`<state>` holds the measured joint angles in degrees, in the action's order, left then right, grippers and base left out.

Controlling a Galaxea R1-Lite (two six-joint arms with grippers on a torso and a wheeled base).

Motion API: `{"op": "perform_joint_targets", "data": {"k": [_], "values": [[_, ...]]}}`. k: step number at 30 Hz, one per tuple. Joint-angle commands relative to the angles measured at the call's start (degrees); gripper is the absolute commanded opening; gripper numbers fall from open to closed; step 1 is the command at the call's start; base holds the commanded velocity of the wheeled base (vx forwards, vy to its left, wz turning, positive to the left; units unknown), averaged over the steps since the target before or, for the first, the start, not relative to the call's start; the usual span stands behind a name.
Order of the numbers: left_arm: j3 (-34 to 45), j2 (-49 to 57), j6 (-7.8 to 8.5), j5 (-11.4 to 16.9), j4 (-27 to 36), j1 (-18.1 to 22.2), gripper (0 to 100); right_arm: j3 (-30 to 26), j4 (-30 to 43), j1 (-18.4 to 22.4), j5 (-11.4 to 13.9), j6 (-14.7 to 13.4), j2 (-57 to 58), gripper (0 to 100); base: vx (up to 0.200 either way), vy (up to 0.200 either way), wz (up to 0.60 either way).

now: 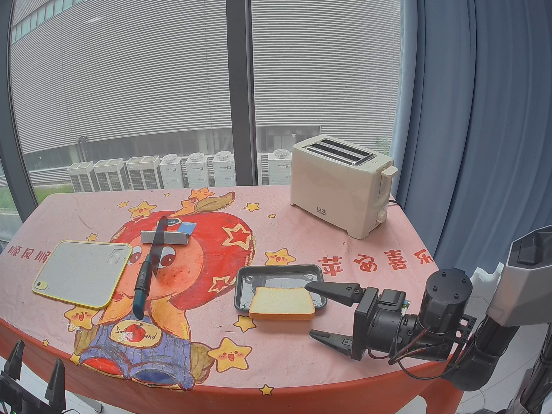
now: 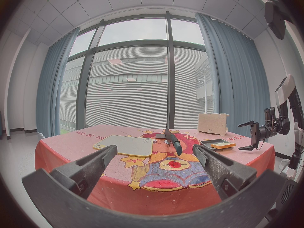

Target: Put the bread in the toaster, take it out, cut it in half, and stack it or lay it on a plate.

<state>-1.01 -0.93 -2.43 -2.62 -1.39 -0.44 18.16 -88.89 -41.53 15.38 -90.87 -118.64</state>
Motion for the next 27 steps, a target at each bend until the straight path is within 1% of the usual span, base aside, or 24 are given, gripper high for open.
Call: {"op": "perform_joint_targets", "data": {"k": [1, 5, 12, 20, 27], "values": [[0.8, 0.6, -0.04, 0.0, 0.0, 0.0, 100, 0.6, 0.1, 0.2, 0.0, 0.0, -1.5, 100, 0.000, 0.000, 0.00], [0.8, 0.6, -0.04, 0.0, 0.0, 0.0, 100, 1.2, 1.2, 0.3, 0.0, 0.1, -1.8, 100, 0.000, 0.000, 0.00], [0.8, 0.6, -0.04, 0.0, 0.0, 0.0, 100, 6.9, 12.5, 0.2, -0.2, 0.2, -0.1, 100, 0.000, 0.000, 0.00], [0.8, 0.6, -0.04, 0.0, 0.0, 0.0, 100, 9.8, 14.7, 0.3, -0.3, 0.2, -0.4, 100, 0.000, 0.000, 0.00], [0.8, 0.6, -0.04, 0.0, 0.0, 0.0, 100, 12.6, 19.5, 0.4, -0.2, 0.2, 1.5, 100, 0.000, 0.000, 0.00]]}}
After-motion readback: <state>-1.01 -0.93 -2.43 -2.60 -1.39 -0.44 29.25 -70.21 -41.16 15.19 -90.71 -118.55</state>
